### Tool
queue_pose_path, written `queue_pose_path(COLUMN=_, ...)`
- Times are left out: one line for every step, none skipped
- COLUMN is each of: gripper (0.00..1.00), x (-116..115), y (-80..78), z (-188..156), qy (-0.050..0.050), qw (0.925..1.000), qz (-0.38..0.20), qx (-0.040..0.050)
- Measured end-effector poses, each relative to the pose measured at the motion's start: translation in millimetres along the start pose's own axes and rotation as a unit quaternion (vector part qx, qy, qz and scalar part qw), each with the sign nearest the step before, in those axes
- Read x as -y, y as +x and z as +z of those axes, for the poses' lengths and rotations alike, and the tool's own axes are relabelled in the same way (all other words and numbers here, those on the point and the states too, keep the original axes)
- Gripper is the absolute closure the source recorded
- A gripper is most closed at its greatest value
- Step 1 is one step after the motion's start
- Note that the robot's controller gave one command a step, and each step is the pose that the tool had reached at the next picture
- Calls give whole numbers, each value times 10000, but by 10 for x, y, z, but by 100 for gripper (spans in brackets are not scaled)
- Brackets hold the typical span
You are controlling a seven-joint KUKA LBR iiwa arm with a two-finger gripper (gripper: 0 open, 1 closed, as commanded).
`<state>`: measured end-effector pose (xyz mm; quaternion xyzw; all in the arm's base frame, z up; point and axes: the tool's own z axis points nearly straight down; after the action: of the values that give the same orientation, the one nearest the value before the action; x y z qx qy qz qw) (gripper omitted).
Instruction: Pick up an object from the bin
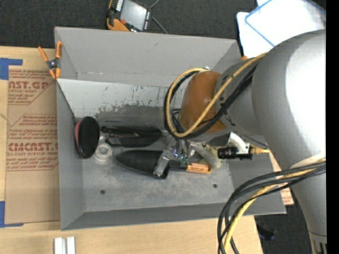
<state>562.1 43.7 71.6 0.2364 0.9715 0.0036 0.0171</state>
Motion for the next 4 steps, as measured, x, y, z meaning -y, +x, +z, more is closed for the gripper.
queue_pose_path(gripper=0, x=66, y=727, z=-5, qy=-8, qw=9972, qz=-730, qx=-161)
queue_pose_path(gripper=0, x=-8, y=248, z=-908, qy=-16, qw=9999, qz=-94, qx=-35)
queue_pose_path(gripper=0, x=-52, y=326, z=-879, qy=-59, qw=9999, qz=-124, qx=17)
queue_pose_path(gripper=0, x=807, y=389, z=-722, qy=-38, qw=9997, qz=-242, qx=20)
